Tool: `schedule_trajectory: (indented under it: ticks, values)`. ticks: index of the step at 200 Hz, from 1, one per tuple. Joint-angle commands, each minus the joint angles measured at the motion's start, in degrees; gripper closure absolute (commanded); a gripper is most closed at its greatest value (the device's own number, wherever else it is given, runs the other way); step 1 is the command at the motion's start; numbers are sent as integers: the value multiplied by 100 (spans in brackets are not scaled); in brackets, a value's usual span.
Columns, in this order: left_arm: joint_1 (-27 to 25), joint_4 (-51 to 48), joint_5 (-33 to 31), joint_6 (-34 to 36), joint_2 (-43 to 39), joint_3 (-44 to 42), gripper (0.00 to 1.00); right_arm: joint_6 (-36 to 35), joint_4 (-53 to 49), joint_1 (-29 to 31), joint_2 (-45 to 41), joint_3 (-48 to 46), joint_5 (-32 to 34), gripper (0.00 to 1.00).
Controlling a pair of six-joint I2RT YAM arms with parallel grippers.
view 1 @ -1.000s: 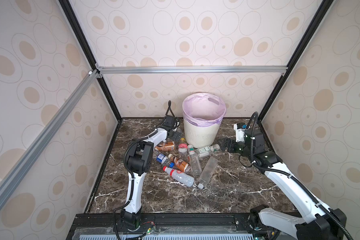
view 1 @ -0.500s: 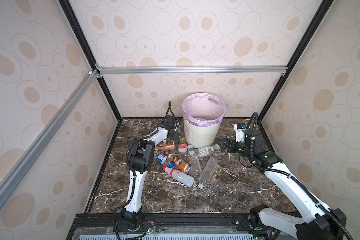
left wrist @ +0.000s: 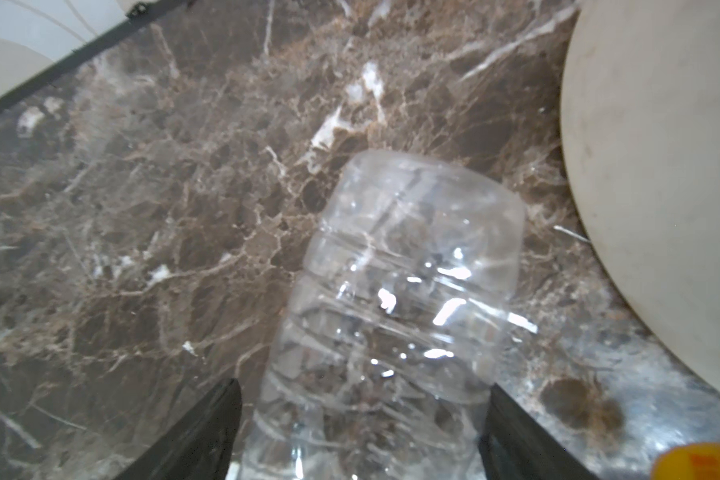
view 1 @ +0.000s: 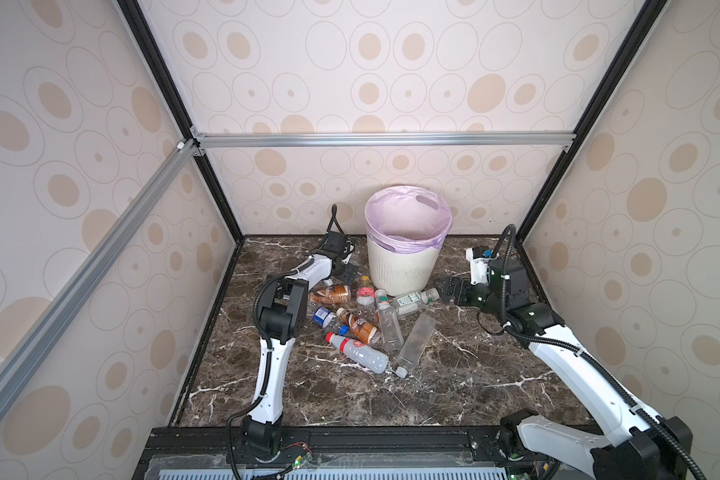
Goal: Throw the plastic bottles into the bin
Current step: 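Grasp the clear bottle with the left gripper and lift it toward the bin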
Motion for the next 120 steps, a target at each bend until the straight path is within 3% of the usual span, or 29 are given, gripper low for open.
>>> schedule_trajectory:
  ticks: [1, 62, 120]
  values:
    - [13, -123, 105, 27, 108, 249, 19, -60, 266, 146, -79, -83, -376, 1]
    - [70, -79, 65, -20, 70, 232, 37, -186, 441, 342, -43, -109, -652, 0]
    - [172, 130, -57, -129, -85, 53, 45, -212, 370, 360, 8, -73, -607, 0]
